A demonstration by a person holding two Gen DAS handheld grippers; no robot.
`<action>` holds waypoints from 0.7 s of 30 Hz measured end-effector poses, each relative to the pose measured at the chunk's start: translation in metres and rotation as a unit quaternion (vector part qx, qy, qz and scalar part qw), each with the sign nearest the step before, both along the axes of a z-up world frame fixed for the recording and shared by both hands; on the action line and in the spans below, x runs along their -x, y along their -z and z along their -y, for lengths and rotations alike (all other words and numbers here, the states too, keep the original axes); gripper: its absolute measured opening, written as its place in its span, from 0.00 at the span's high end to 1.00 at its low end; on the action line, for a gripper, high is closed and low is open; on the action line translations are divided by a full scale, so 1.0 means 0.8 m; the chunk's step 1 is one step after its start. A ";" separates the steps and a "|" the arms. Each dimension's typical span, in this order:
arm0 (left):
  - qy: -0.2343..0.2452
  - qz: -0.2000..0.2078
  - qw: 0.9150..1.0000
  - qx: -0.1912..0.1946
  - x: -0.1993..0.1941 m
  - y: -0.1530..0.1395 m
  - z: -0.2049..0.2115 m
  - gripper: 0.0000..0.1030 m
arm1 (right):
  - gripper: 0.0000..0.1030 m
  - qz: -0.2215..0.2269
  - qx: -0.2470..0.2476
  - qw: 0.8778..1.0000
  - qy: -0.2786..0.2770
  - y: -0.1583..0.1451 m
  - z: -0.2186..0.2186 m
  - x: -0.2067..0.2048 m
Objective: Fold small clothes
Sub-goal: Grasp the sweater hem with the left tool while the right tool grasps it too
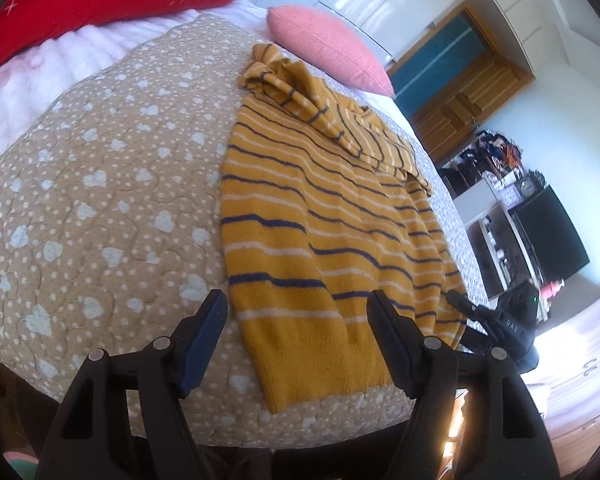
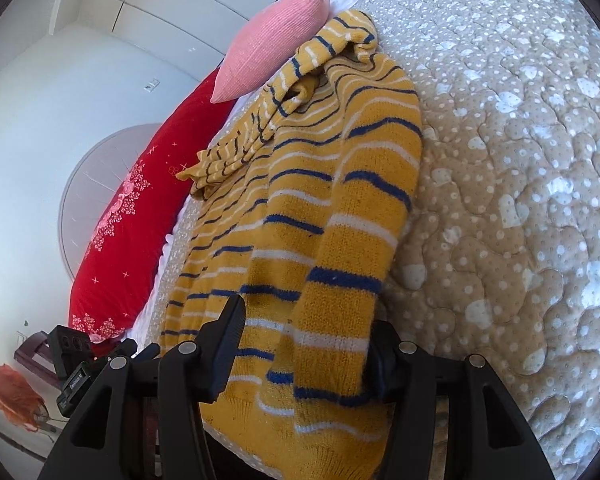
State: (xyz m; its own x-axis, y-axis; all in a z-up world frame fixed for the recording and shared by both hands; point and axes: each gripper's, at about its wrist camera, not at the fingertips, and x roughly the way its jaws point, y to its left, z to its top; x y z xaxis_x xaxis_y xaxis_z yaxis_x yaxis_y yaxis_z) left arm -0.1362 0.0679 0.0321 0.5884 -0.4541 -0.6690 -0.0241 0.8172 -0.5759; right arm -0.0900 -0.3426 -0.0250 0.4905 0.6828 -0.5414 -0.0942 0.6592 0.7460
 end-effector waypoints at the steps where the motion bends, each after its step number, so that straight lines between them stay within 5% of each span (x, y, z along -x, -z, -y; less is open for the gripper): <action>1: -0.005 -0.002 1.000 0.005 -0.001 0.001 -0.004 0.31 | 0.44 0.000 -0.002 1.000 0.000 0.001 0.002 0.000; 10: -0.035 0.007 0.999 0.031 -0.008 -0.006 -0.025 0.26 | 0.45 0.006 -0.021 1.000 -0.004 0.006 0.010 0.002; 16: 0.016 -0.023 0.998 0.056 -0.032 0.018 0.003 0.26 | 0.45 0.009 -0.018 1.000 -0.003 0.005 0.009 0.001; 21: 0.059 -0.008 0.995 0.082 -0.033 0.025 0.028 0.26 | 0.45 0.012 -0.016 1.000 -0.003 0.004 0.007 0.005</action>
